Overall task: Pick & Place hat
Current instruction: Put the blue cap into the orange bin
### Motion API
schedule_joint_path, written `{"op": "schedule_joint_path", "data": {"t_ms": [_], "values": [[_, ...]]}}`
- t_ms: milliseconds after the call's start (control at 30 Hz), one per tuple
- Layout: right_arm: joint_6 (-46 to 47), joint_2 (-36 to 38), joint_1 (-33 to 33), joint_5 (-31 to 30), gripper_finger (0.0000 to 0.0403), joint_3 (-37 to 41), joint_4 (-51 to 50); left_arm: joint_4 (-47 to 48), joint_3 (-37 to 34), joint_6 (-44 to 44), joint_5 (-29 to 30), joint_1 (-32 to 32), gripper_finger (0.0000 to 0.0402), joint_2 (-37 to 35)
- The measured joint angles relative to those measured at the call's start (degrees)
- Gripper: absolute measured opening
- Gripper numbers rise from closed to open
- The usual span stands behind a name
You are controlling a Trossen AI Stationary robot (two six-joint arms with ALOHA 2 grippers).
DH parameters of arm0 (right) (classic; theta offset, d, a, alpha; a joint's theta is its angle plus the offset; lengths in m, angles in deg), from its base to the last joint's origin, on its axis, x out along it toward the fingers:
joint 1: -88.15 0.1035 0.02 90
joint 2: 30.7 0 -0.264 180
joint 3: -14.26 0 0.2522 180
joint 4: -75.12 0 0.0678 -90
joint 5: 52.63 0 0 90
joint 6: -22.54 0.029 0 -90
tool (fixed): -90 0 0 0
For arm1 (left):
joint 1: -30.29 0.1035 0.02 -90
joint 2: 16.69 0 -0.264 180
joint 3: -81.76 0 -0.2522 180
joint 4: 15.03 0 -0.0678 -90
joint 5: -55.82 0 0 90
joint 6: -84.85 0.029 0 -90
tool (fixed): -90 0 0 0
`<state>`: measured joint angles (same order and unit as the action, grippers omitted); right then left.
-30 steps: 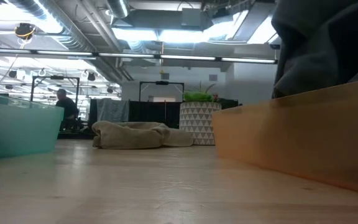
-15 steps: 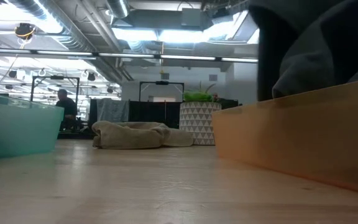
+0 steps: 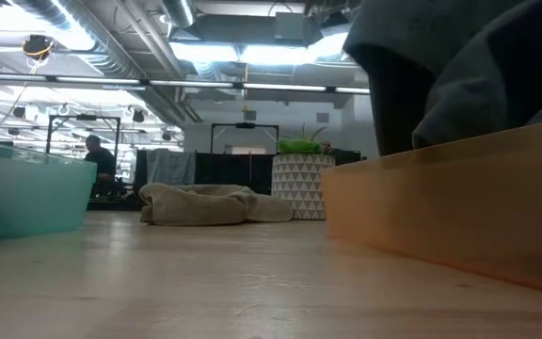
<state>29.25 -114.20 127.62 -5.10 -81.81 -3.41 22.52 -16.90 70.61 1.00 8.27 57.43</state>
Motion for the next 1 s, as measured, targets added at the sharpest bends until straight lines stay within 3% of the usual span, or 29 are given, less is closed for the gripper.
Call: {"op": "schedule_joint_path", "data": {"t_ms": [167, 400, 667, 1000], "values": [[0.5, 0.0, -0.8, -1.7, 0.0014, 4.5, -0.4, 0.0, 0.0, 0.0, 0.4, 0.0, 0.0092, 0.0], [-1.1, 0.0, -1.1, -14.5, 0.0014, 9.0, -4.2, 0.0, 0.0, 0.0, 4.1, 0.0, 0.0090, 0.0], [1.7, 0.5, -3.9, -11.1, 0.0014, 9.9, -6.4, 0.0, 0.0, 0.0, 4.4, 0.0, 0.0091, 0.0], [-13.0, 0.4, -4.4, -5.8, 0.0014, 13.3, 11.9, 0.0, 0.0, 0.0, 4.5, 0.0, 0.0087, 0.0]]}}
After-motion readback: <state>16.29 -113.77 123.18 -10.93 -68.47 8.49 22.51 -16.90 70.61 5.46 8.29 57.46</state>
